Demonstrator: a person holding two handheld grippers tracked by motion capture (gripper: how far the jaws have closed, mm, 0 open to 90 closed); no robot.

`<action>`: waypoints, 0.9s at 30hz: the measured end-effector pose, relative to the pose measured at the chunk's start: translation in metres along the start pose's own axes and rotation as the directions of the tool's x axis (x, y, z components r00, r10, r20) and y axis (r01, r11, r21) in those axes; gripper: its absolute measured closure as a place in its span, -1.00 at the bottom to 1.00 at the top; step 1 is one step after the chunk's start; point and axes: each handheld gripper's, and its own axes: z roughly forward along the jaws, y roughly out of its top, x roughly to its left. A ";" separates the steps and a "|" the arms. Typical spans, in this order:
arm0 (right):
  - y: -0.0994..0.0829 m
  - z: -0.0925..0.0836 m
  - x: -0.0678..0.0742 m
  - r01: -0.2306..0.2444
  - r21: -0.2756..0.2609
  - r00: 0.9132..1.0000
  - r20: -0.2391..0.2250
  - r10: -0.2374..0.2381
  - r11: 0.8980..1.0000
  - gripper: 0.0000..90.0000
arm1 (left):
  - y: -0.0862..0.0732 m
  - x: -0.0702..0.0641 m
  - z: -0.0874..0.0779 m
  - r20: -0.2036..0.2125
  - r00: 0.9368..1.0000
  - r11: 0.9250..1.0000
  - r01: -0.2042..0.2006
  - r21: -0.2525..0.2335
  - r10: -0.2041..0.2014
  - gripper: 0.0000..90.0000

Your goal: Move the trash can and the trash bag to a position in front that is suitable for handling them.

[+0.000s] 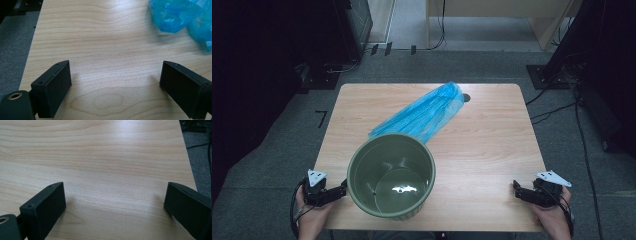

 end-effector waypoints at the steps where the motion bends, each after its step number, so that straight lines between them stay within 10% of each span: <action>1: 0.000 0.000 0.000 -0.002 -0.002 1.000 -0.001 0.002 1.000 -0.89 | 0.000 0.000 0.000 -0.001 1.000 1.000 0.001 0.000 -0.001 -0.79; 11: -0.004 -0.011 0.005 0.005 -0.108 0.995 0.103 0.006 0.994 -0.32 | -0.003 -0.006 -0.009 -0.101 0.995 0.998 -0.002 -0.064 -0.005 -0.27; 27: 0.018 -0.038 0.062 0.006 -0.297 1.000 0.026 0.002 0.955 -0.17 | 0.016 -0.050 -0.043 0.089 0.996 0.982 0.030 -0.188 -0.013 -0.02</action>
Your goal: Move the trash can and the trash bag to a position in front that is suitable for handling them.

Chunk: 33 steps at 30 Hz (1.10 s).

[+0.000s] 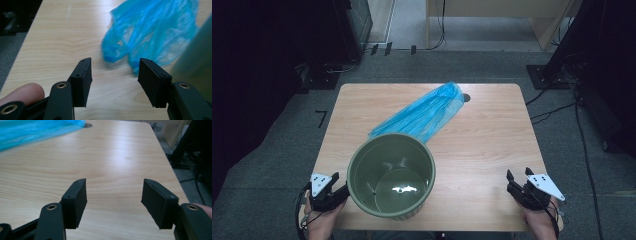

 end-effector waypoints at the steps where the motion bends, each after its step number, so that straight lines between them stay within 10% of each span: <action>1: 0.002 -0.001 0.005 -0.002 -0.009 1.000 -0.012 0.002 1.000 -0.16 | 0.002 -0.003 -0.001 0.006 1.000 1.000 -0.005 -0.007 0.005 -0.01; 20: 0.031 -0.005 0.090 0.036 -0.102 0.979 -0.196 -0.056 0.994 -0.16 | 0.018 -0.034 -0.004 0.051 0.999 0.998 -0.008 -0.055 0.010 0.01; 33: 0.037 -0.007 0.118 0.054 -0.123 0.965 -0.248 -0.084 0.991 -0.16 | 0.023 -0.056 0.004 0.082 0.996 0.998 -0.024 -0.058 0.029 0.01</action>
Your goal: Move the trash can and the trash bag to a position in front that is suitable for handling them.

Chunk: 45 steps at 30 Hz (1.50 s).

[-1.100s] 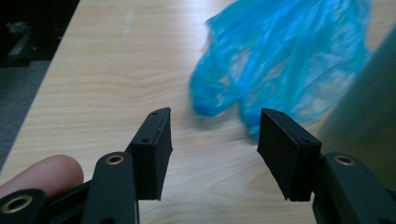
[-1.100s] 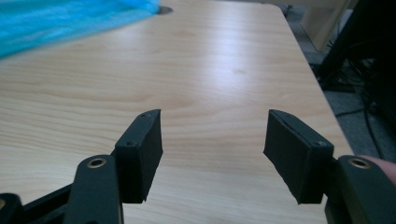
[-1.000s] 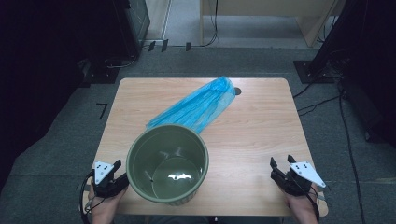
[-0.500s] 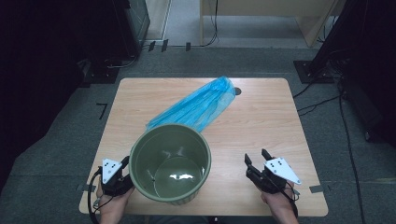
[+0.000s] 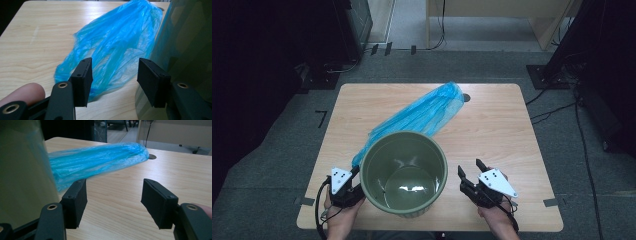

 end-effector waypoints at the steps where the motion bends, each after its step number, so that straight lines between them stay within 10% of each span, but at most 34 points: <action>1: 0.000 0.000 0.001 -0.004 0.000 1.000 -0.001 0.004 1.000 -0.16 | 0.000 -0.002 0.001 0.004 1.000 1.000 0.000 -0.001 0.000 0.01; 34: 0.002 0.007 -0.020 -0.048 -0.015 0.994 0.100 0.049 0.999 0.07 | 0.019 -0.063 0.045 0.078 0.997 1.000 -0.016 -0.019 0.017 0.23; 40: 0.002 0.012 -0.041 -0.056 -0.001 0.993 0.105 0.056 0.998 -0.17 | 0.020 -0.052 0.059 0.118 0.993 0.999 0.007 -0.032 -0.003 -0.12; 45: -0.010 0.017 -0.069 -0.028 0.053 0.987 0.162 0.019 0.998 -0.37 | 0.009 -0.031 0.068 0.055 0.998 0.999 -0.023 -0.028 0.025 -0.27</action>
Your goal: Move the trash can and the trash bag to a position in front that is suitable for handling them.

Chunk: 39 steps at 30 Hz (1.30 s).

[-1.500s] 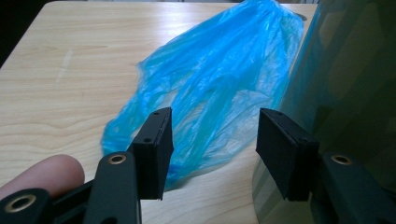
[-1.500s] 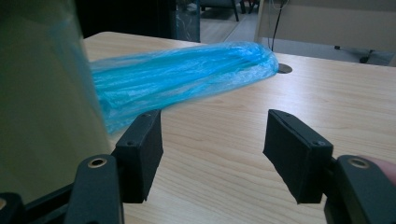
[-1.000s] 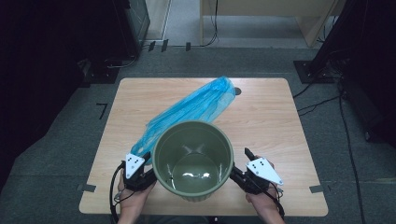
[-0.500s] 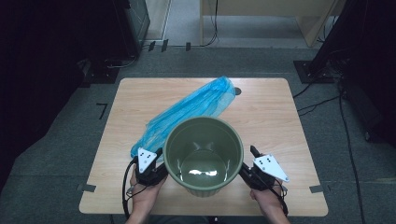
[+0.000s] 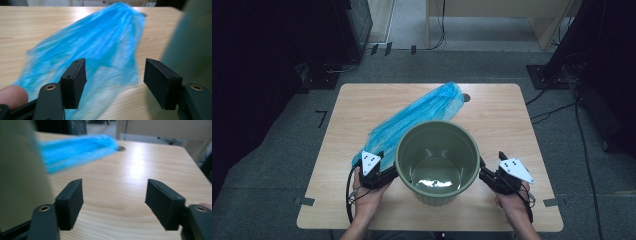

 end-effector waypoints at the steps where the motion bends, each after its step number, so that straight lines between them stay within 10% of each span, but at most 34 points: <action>1: -0.004 0.003 -0.007 0.000 0.014 1.000 0.018 0.000 1.000 -0.40 | -0.002 0.004 0.002 -0.008 1.000 1.000 0.004 0.010 -0.004 -0.30; 10: -0.031 0.026 -0.051 -0.047 0.183 0.997 0.075 0.034 0.982 -0.69 | -0.007 0.022 0.027 -0.103 0.994 0.995 -0.030 0.092 0.040 -0.58; 23: -0.043 0.038 -0.063 -0.075 0.286 0.993 0.107 0.046 0.955 -0.67 | -0.018 0.045 0.041 -0.186 0.982 0.976 0.004 0.216 0.037 0.15; 36: -0.045 0.039 -0.071 -0.083 0.321 0.993 0.109 0.050 0.944 -0.67 | -0.037 0.077 -0.004 -0.203 0.979 0.973 0.046 0.227 0.001 0.06; 39: -0.045 0.039 -0.072 -0.087 0.323 0.993 0.107 0.055 0.942 -0.68 | -0.041 0.086 -0.024 -0.239 0.971 0.977 0.074 0.201 -0.025 -0.01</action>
